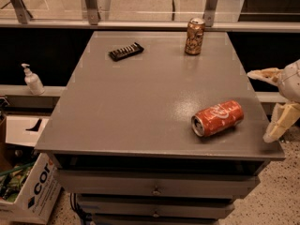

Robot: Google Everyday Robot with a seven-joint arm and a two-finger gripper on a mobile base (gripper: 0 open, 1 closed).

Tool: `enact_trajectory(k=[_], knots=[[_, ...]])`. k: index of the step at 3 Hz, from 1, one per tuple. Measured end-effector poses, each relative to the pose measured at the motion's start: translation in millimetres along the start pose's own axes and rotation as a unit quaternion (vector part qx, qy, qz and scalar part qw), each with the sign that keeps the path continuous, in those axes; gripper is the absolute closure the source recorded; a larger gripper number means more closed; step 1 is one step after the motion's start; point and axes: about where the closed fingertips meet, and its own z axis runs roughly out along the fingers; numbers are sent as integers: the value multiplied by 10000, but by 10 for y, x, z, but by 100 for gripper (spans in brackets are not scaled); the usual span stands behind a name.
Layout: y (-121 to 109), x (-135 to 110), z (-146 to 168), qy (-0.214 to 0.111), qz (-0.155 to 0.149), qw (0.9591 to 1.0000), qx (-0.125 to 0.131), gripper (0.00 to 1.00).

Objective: Knock coke can over

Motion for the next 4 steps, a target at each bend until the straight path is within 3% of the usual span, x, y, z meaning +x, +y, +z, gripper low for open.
enact_trajectory(k=[1,3,4], knots=[[-17,128,-134,-558,358,9975,225,0],[-20,155,-167,-662,428,9965,272,0],[14,28,2,-881,301,9956,68,0]])
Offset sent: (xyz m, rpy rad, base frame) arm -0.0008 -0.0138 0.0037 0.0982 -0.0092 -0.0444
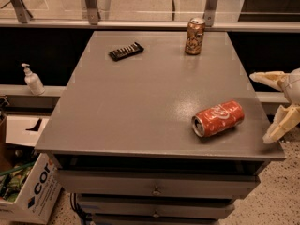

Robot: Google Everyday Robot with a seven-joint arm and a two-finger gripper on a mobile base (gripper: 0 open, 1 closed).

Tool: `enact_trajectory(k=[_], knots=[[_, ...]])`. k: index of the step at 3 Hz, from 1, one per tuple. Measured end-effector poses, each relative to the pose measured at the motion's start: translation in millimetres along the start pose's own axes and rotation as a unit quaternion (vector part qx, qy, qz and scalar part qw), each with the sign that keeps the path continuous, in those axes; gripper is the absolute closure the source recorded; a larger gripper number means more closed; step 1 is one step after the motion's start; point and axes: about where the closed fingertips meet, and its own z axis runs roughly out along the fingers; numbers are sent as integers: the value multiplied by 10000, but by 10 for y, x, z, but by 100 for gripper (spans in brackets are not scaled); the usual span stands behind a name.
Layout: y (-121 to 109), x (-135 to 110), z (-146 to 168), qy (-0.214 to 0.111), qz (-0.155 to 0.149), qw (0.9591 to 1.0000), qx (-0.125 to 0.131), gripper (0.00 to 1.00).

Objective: Knock coke can over

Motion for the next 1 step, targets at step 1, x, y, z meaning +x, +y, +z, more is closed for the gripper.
enact_trajectory(k=[1], knots=[[0,0,1,0,0,10000,-1,0]])
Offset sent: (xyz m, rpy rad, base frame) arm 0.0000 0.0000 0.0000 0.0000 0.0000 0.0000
